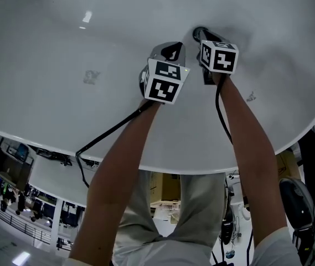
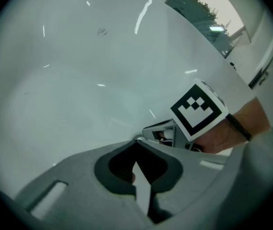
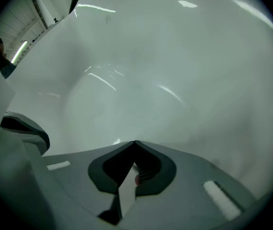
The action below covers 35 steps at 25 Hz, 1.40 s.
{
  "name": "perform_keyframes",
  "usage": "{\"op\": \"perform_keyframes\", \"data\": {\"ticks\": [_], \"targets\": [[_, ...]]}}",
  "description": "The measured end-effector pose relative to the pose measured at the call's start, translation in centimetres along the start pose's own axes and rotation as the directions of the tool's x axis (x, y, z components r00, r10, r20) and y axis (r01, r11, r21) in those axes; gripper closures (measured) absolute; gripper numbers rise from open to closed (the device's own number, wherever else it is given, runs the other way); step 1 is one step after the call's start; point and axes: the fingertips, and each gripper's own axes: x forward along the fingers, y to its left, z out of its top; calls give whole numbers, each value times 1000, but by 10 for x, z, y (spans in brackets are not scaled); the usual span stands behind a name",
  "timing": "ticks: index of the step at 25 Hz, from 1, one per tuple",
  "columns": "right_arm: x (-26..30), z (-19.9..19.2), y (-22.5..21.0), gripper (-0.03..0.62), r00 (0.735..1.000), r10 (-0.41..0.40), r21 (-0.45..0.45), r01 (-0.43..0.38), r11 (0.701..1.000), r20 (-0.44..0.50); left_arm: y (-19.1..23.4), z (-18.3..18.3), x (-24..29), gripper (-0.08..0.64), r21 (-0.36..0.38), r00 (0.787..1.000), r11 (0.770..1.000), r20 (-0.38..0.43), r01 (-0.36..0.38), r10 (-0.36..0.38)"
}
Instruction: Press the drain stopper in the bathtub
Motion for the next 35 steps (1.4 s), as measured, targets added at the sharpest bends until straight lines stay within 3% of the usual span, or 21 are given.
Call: {"op": "perform_keyframes", "data": {"ticks": [5,21,28,35], "targets": [[-24,18,6,586,998,5,38,-7,999,61,-8,9,-14,557,-3,1000,1000,23,0,0],[-116,52,26,586,983,39,14,-42,999,177,-44,30,-84,557,-13,998,1000,56,-12,13],[-182,68,23,586,976,6,14,-9,1000,219,-75,66,-123,557,12,994,1000,109,18,-19],[-224,80,36,586,956,28,37,-41,998,291,-96,90,-149,557,21,984,998,167,54,-57]]}}
